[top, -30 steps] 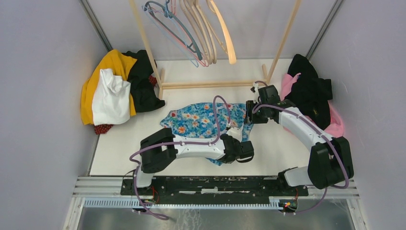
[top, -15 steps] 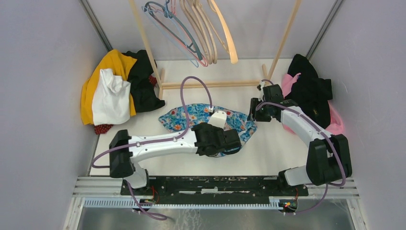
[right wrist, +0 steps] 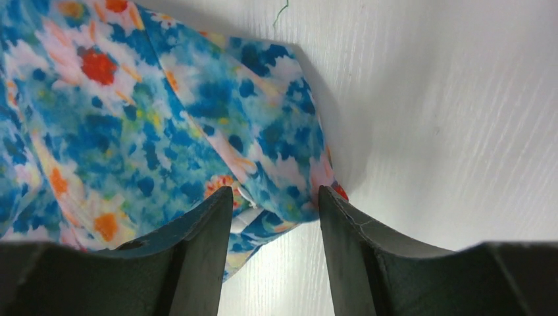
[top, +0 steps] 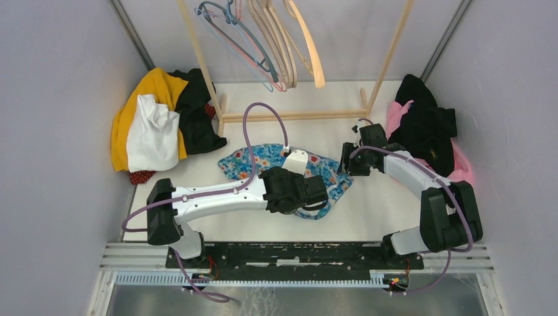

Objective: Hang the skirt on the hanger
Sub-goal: Flatten out the skirt at the center of the board.

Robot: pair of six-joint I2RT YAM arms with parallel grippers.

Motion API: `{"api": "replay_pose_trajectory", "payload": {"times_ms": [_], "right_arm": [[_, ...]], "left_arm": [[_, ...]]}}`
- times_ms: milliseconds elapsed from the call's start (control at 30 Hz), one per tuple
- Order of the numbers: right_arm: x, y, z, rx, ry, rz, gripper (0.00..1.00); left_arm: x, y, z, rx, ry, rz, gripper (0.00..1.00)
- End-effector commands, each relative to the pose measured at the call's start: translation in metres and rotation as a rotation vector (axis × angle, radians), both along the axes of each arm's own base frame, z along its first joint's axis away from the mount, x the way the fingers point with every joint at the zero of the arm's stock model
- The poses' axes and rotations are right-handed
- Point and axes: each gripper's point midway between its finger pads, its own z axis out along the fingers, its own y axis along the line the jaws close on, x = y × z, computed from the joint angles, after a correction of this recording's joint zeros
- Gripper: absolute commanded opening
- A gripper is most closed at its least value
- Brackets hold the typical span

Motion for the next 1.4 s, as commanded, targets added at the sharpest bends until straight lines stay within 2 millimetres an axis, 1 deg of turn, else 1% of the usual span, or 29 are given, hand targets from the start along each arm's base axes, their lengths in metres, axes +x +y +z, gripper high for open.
{"api": "replay_pose_trajectory", "payload": {"times_ms": [0,100,300,467,533,733,833,900,967,1000,1067,1167,1267,1367], "right_arm": [[-0.002,0.002,0.028,0.029,-0.083,0.011,0.57],[-0.008,-0.001,0.027,0.009,-0.065,0.029,0.57],[-0.016,-0.003,0.023,0.0,-0.058,0.039,0.57],[-0.02,0.001,0.027,-0.008,-0.067,0.063,0.56],[-0.022,0.004,0.028,-0.015,-0.068,0.08,0.56],[-0.026,0.0,0.023,-0.041,-0.074,0.067,0.56],[-0.026,-0.001,0.02,-0.046,-0.076,0.062,0.55],[-0.026,-0.001,0.023,-0.038,-0.094,0.058,0.55],[-0.025,0.002,0.032,-0.014,-0.128,0.061,0.55],[-0.026,0.007,0.038,0.01,-0.142,0.079,0.56],[-0.027,0.016,0.051,0.049,-0.173,0.107,0.56],[-0.03,0.03,0.064,0.092,-0.205,0.16,0.56],[-0.039,0.049,0.07,0.088,-0.231,0.25,0.55],[-0.045,0.058,0.071,0.035,-0.234,0.298,0.55]], "left_arm": [[0.011,0.005,0.015,-0.051,-0.055,0.048,0.03],[0.015,0.007,0.027,-0.076,-0.068,0.052,0.03],[0.027,0.009,0.059,-0.134,-0.106,0.048,0.03],[0.041,0.002,0.089,-0.169,-0.137,0.034,0.03],[0.048,0.0,0.097,-0.166,-0.143,0.03,0.03],[0.068,-0.003,0.114,-0.171,-0.151,0.023,0.03],[0.073,-0.004,0.125,-0.18,-0.164,0.014,0.03],[0.074,-0.005,0.128,-0.182,-0.164,0.009,0.03],[0.072,-0.008,0.124,-0.182,-0.144,-0.005,0.03],[0.07,-0.011,0.121,-0.184,-0.13,-0.016,0.03],[0.064,-0.015,0.103,-0.17,-0.084,-0.044,0.03],[0.052,-0.019,0.079,-0.164,-0.03,-0.07,0.03],[0.041,-0.022,0.064,-0.184,0.005,-0.087,0.03],[0.021,-0.044,0.047,-0.226,0.067,-0.157,0.04]]}}
